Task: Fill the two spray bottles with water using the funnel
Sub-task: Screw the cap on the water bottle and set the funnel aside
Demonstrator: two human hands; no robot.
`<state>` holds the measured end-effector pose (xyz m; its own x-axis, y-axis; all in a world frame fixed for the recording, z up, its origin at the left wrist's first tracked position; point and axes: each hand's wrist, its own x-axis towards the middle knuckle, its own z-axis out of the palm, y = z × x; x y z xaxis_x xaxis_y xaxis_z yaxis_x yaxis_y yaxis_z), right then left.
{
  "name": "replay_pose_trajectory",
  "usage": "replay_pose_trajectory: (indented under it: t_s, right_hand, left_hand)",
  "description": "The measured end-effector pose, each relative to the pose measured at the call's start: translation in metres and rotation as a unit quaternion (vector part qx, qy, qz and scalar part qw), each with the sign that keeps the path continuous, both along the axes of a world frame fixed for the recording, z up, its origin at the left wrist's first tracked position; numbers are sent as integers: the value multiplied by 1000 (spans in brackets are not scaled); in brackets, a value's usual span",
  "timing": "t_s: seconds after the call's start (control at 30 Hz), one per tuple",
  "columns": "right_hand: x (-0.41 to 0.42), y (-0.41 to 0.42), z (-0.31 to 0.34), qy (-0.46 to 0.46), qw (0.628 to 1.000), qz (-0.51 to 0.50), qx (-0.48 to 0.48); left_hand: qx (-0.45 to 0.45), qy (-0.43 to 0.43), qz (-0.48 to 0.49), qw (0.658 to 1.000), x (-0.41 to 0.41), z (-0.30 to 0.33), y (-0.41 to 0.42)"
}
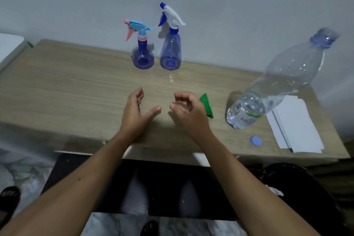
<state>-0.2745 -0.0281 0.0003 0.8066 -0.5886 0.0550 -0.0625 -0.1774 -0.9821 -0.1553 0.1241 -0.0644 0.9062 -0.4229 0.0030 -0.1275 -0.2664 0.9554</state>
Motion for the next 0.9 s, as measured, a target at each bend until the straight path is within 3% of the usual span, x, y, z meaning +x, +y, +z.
replay_pose_trajectory:
  t_s: [0.17, 0.43, 0.6, 0.73, 0.9]
  right_hand:
    - [-59, -10, 1, 18, 998, -45, 29]
    - [-124, -51, -1, 23, 983, -180, -24]
    - [-169, -82, -11, 49, 967, -248, -29]
    - [-196, -104, -23, 87, 953, -284, -58]
    - [-208, -127, -47, 148, 948, -260, -106]
  left_hand:
    - [26, -30, -45, 998, -49, 2, -10]
    - [74, -107, -113, 985, -76, 5, -41]
    - [41, -114, -126, 985, -89, 4, -73]
    - [-16, -186, -118, 975, -108, 15, -107]
    - [-53, -180, -184, 965, -116, 59, -156]
